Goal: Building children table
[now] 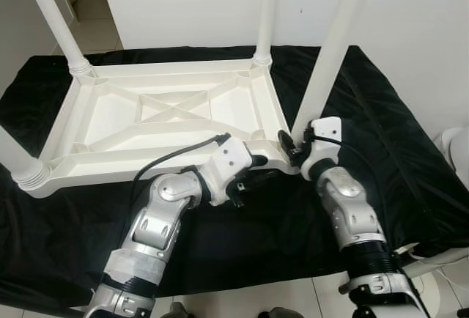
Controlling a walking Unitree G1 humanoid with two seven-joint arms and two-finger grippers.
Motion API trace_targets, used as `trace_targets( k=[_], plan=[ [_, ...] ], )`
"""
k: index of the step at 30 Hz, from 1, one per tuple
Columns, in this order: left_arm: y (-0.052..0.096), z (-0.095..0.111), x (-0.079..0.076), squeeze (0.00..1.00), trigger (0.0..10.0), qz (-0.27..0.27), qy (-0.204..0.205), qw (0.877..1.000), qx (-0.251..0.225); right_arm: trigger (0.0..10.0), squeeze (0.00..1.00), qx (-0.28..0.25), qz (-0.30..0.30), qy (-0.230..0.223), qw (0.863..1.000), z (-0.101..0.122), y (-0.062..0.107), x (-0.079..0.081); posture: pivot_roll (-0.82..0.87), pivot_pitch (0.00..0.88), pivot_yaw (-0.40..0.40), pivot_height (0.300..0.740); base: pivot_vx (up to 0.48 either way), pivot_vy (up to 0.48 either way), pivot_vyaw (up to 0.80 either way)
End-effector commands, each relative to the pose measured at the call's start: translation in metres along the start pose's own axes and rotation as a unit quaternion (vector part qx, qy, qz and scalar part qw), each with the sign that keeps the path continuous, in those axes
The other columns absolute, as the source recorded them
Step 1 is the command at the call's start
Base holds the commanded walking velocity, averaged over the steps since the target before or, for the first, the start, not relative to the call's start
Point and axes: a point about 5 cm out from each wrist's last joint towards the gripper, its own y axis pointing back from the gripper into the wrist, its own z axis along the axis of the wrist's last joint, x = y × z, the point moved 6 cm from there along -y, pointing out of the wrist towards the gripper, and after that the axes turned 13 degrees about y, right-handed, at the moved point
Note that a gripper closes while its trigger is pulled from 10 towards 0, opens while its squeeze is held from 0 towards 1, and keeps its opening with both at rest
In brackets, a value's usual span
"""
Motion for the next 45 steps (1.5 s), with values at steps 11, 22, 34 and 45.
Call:
trace_targets(
  k=[11, 22, 34, 45],
  plan=[
    [0.003, -0.010, 0.024, 0.00, 10.0, 0.099, -0.002, 0.995, 0.005, 10.0, 0.00, 0.044, -0.109, -0.046, 0.992, -0.003, 0.019, 0.020, -0.13, 0.020, 0.030, 0.740, 0.000, 0.000, 0.00],
    [0.006, -0.008, 0.029, 0.00, 10.0, 0.107, -0.011, 0.994, 0.004, 10.0, 1.00, 0.042, -0.100, -0.074, 0.991, -0.005, 0.020, 0.009, -0.12, 0.016, 0.027, 0.740, 0.000, 0.000, 0.00],
    [0.002, -0.005, 0.027, 0.00, 10.0, 0.096, -0.012, 0.995, 0.010, 10.0, 0.00, 0.001, 0.065, 0.014, 0.998, -0.002, 0.019, -0.011, -0.14, 0.020, 0.043, 0.740, 0.000, 0.000, 0.00],
    [-0.004, -0.001, 0.022, 0.00, 10.0, 0.085, -0.011, 0.996, 0.001, 10.0, 0.00, -0.030, 0.207, 0.086, 0.974, 0.003, 0.018, 0.000, -0.14, 0.021, 0.049, 0.740, 0.000, 0.000, 0.00]
  ],
)
